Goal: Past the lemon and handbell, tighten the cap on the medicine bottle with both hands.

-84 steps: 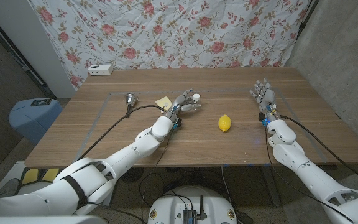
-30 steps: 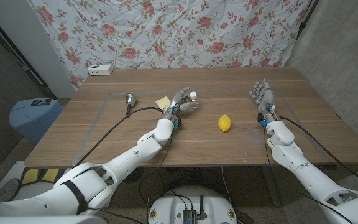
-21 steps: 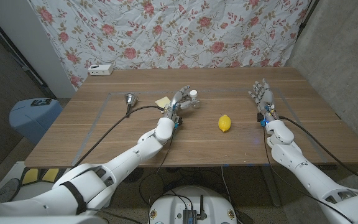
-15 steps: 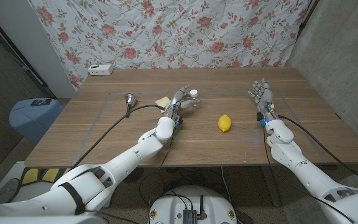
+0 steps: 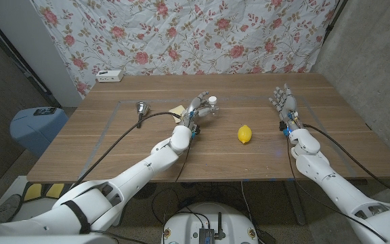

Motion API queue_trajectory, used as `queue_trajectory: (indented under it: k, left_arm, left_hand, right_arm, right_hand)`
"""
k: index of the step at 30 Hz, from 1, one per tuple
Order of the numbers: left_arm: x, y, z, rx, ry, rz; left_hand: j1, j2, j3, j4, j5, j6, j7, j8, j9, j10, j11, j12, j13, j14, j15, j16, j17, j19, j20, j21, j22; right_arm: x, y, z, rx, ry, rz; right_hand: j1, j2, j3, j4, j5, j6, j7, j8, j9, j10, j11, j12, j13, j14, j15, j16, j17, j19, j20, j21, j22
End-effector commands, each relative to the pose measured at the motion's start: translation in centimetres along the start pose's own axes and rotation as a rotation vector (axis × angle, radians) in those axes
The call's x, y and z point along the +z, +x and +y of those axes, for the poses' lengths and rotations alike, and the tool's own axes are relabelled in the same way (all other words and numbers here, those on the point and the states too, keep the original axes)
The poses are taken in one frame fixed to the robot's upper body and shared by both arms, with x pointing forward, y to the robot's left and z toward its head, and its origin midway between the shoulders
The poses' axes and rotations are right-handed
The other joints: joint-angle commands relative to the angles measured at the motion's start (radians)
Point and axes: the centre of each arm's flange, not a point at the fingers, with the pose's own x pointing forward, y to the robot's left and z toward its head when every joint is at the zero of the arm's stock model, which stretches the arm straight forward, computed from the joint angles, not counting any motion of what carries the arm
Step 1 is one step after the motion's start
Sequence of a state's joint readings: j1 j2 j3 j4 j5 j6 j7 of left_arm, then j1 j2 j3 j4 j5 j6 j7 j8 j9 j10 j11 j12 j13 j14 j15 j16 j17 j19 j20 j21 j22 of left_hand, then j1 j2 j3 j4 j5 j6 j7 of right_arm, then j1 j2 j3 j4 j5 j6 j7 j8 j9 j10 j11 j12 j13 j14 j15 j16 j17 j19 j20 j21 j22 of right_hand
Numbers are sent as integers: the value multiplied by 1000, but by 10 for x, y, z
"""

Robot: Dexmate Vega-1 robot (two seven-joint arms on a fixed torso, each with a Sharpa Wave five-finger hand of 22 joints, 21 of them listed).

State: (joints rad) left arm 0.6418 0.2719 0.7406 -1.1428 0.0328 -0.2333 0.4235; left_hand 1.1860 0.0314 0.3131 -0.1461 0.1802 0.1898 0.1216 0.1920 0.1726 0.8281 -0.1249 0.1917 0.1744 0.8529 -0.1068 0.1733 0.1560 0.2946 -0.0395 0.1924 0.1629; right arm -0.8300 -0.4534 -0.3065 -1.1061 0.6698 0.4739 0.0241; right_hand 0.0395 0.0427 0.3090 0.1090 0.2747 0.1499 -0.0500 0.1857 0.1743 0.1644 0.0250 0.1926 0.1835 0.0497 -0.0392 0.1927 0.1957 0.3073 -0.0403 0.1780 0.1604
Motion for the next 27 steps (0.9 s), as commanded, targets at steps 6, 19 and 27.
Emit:
queue_trajectory:
  k: [6, 19, 27]
  left_arm:
    - [11, 3, -2, -29, 29, -13]
    - [15, 5, 0, -56, 33, 1]
    - [18, 12, 1, -89, 37, 2]
  left_hand:
    - [3, 25, 19, 2, -2, 25, 54, -1, 3, 50, -25, 6, 4, 22, -90, 0, 4, 17, -150, -2, 2]
    - [0, 23, 25, 1, -3, 22, 57, -4, 3, 48, -26, 1, 5, 26, -88, -2, 3, 25, -153, -2, 2]
    - [-5, 22, 29, 1, -3, 17, 54, -6, 3, 51, -28, 1, 5, 27, -87, -3, 3, 26, -154, -4, 2]
  right_arm:
    - [9, -1, 14, 37, -50, 8]
    - [21, 5, 31, 83, -115, 3]
    - [33, 10, 42, 111, -182, -7]
  right_hand:
    - [-1, 9, -2, -1, 7, 3, -4, 4, 5, 7, -1, 3, 6, 7, 2, 4, 1, 3, -43, 7, 5]
    - [1, 10, -2, -2, 8, 4, -5, 4, 5, 7, -3, 3, 6, 7, 3, 4, 1, 3, -43, 7, 5]
    - [2, 10, -2, -3, 8, 3, -4, 3, 5, 7, 1, 3, 6, 8, 3, 4, 1, 3, -43, 7, 5]
